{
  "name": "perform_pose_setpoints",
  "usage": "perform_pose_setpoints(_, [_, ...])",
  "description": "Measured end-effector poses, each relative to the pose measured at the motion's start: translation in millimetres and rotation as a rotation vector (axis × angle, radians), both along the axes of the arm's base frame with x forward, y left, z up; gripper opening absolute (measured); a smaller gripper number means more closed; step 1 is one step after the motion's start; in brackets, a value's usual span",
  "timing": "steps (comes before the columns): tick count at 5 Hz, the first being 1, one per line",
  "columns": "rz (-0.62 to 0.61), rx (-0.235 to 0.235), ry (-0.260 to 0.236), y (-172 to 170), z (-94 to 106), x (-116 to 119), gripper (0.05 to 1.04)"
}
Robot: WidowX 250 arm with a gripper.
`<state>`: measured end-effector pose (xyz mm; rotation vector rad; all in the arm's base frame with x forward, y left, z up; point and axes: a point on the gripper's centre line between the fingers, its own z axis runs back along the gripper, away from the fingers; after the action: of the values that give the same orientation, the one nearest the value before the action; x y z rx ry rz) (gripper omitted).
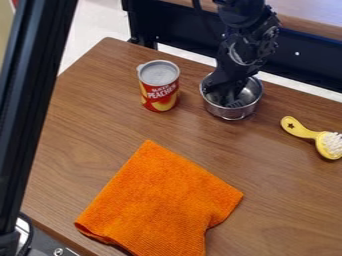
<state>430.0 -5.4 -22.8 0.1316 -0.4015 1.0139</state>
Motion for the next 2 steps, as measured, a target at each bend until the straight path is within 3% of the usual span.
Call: perform_pose_setpoints(2, [0.009,-0.001,-0.011,1.0,11.8,-5.5,0.305])
